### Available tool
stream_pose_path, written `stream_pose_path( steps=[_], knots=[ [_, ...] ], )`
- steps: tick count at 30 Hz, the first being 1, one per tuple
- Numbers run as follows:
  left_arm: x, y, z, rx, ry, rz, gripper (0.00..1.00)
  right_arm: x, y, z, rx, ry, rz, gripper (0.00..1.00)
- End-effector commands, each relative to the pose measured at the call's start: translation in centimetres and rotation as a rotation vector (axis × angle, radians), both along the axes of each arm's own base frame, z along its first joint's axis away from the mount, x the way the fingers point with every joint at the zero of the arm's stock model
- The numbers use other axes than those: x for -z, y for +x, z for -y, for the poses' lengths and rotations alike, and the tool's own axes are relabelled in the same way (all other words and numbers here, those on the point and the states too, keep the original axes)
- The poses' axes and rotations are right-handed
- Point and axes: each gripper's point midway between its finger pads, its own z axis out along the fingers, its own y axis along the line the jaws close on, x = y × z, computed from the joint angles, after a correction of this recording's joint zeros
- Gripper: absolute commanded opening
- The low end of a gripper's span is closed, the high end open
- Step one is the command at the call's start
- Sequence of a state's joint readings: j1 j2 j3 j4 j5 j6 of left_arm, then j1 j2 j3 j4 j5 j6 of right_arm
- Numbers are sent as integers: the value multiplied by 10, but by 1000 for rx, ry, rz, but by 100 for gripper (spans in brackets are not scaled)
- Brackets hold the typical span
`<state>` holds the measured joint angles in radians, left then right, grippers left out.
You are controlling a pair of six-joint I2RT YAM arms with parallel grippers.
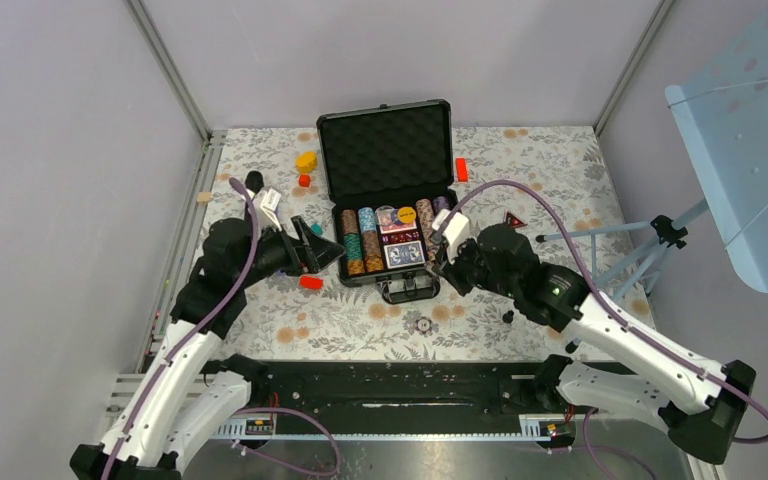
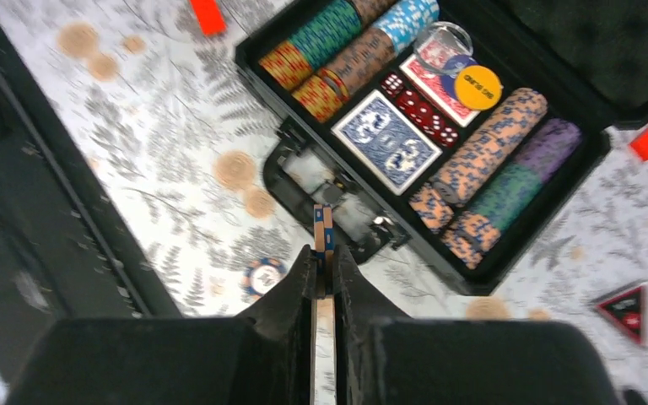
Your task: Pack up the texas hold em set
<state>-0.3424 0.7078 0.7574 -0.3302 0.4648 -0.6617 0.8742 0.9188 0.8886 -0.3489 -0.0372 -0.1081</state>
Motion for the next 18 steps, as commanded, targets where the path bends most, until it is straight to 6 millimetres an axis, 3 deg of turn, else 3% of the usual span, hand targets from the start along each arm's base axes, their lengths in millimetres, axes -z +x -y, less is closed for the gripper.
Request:
stream_pose_path(
  steps=[1, 7, 18],
  knots=[
    [9, 0, -21, -24, 143, 13, 78, 1, 31, 19, -71, -226, 164, 0],
    [25, 10, -36, -45, 243, 6, 78, 21, 62, 40, -176, -435, 122, 0],
    [54, 24, -54, -98, 371, -2, 78, 56, 95, 48, -472, -661, 10, 0]
  ],
)
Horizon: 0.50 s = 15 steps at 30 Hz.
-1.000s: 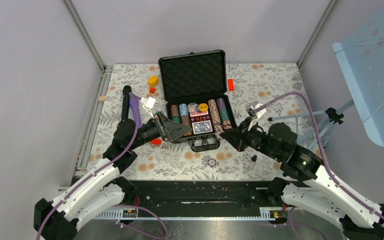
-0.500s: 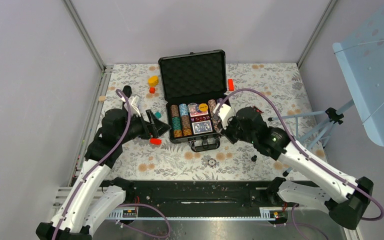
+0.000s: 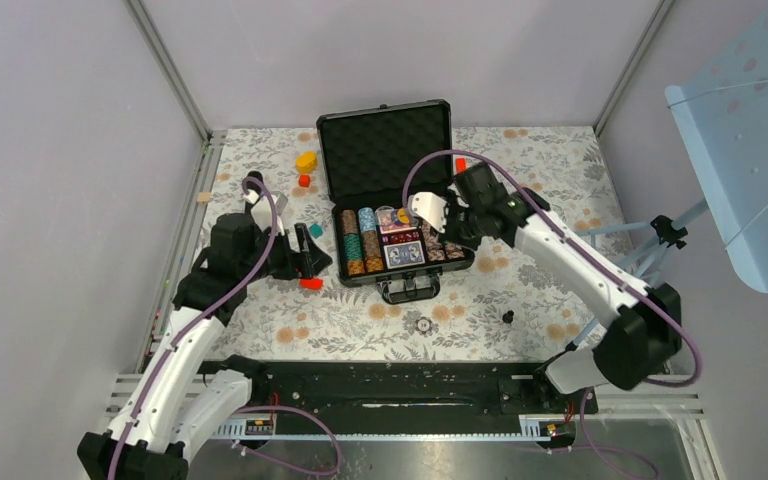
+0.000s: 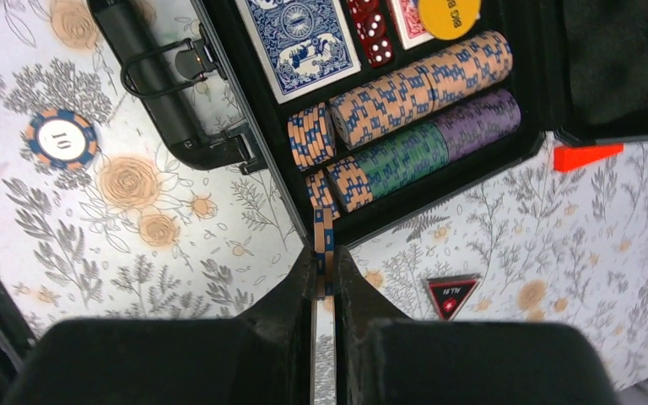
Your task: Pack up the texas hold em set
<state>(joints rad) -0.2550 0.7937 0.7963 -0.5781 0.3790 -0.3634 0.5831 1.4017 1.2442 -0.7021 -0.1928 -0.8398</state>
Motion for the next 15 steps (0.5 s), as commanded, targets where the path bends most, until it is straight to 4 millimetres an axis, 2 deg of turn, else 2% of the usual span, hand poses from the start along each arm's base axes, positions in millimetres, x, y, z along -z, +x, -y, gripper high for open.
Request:
stream_pose_path(
  steps=[1, 5, 11, 15],
  knots=[
    [-5, 13, -13, -41, 64, 86, 78, 7, 4, 3, -160, -100, -66, 0],
    [7, 14, -22, -83, 97, 95, 79, 15, 11, -4, -230, -103, -120, 0],
    [9, 16, -28, -108, 128, 102, 79, 31, 24, -22, -269, -74, -164, 0],
    [10, 16, -29, -108, 132, 99, 80, 40, 24, -28, -289, -68, -208, 0]
  ],
)
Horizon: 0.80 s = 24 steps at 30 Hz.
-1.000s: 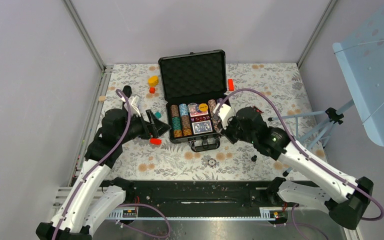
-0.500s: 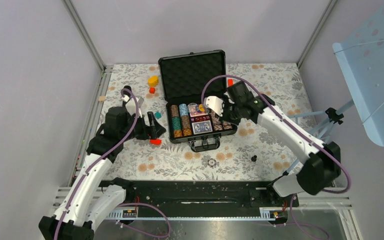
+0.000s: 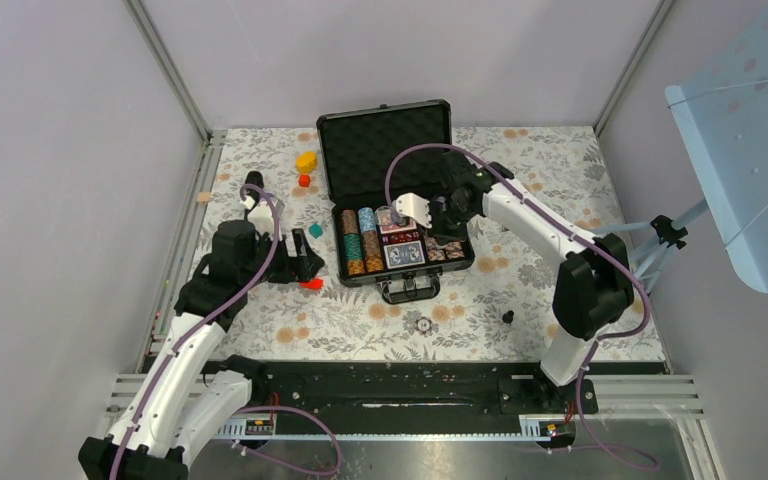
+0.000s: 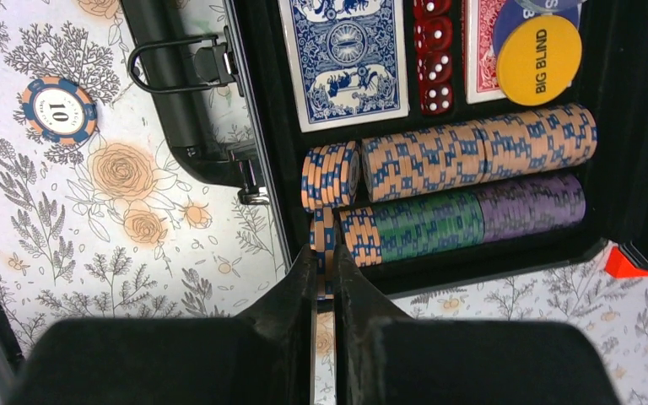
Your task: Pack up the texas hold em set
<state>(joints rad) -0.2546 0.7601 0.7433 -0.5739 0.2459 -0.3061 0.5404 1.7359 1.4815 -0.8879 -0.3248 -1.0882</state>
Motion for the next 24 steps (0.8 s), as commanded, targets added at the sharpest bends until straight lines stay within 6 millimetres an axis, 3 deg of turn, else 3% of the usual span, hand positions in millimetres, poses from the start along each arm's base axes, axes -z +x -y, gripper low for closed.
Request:
stream_pose_path(
  steps=[1, 16, 24],
  knots=[
    [-9, 11, -6, -25, 22, 67, 80, -5, -1, -10, -53, 39, -35, 0],
    [-7, 12, -6, -23, 25, 60, 80, 14, -1, 29, 6, -94, -73, 0],
    [-5, 12, -5, -20, 26, 55, 80, 19, -3, 38, 21, -112, -131, 0]
  ],
)
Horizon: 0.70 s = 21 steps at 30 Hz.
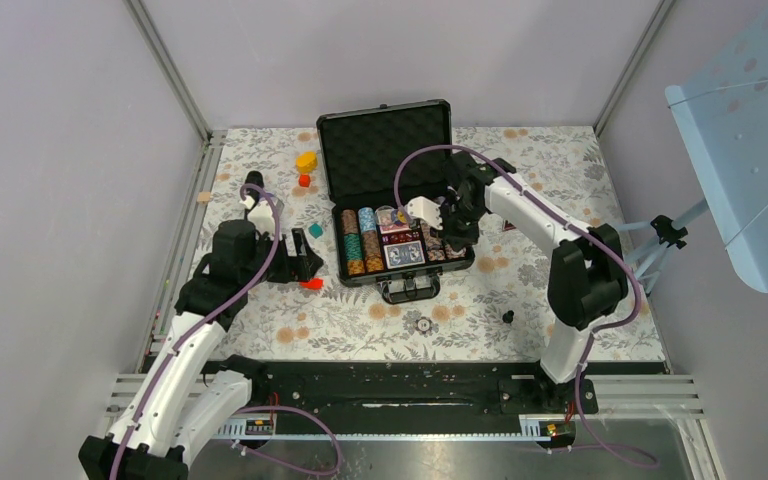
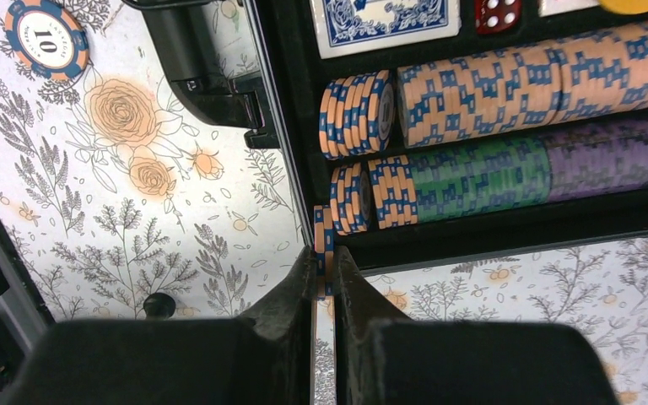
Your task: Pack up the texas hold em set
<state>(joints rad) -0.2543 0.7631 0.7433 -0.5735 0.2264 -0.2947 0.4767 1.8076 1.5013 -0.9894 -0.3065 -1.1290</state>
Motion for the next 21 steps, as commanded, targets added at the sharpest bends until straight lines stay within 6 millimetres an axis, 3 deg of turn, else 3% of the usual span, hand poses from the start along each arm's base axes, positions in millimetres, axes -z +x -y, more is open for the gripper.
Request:
stream_pose_path(
  steps=[1, 21],
  knots=[
    [-6, 10, -1, -9, 7, 48, 80, -2, 0, 7, -8, -25, -27, 0],
    [-4, 11, -2, -13, 12, 42, 80, 17, 12, 10, -5, -72, -62, 0]
  ],
)
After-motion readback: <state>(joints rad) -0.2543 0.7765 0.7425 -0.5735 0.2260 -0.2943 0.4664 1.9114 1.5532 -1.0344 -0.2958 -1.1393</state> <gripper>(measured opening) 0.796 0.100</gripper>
